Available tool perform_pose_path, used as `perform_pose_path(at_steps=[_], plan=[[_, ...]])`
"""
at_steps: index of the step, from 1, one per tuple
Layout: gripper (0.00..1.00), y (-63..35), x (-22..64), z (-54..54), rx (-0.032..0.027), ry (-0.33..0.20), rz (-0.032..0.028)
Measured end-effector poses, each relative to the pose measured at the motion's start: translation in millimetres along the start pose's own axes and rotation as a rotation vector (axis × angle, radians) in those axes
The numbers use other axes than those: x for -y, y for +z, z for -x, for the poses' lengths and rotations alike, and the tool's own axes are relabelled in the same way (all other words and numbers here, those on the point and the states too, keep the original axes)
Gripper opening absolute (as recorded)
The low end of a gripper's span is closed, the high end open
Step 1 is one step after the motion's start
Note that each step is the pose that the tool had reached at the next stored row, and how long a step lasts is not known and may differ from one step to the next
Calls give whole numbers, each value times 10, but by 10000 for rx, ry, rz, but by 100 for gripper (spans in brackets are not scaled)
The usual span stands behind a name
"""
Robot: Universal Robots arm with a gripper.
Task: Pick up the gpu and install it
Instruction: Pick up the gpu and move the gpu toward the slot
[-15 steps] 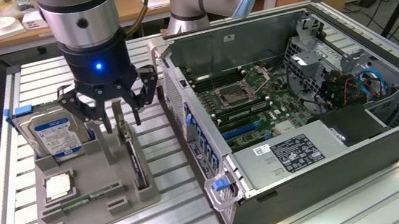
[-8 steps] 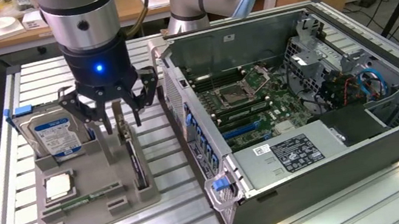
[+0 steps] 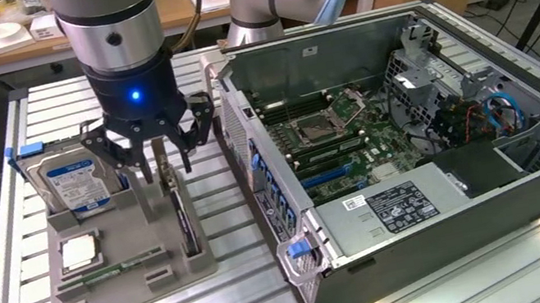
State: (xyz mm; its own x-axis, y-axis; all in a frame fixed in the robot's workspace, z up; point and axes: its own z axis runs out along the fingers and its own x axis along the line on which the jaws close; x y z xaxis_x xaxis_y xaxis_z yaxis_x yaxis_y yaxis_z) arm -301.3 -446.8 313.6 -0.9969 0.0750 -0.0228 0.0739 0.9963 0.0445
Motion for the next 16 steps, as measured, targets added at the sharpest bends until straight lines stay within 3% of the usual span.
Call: perform_pose_path(at_steps=[16], plan=[[53,88,4,-7,0,-5,-1]])
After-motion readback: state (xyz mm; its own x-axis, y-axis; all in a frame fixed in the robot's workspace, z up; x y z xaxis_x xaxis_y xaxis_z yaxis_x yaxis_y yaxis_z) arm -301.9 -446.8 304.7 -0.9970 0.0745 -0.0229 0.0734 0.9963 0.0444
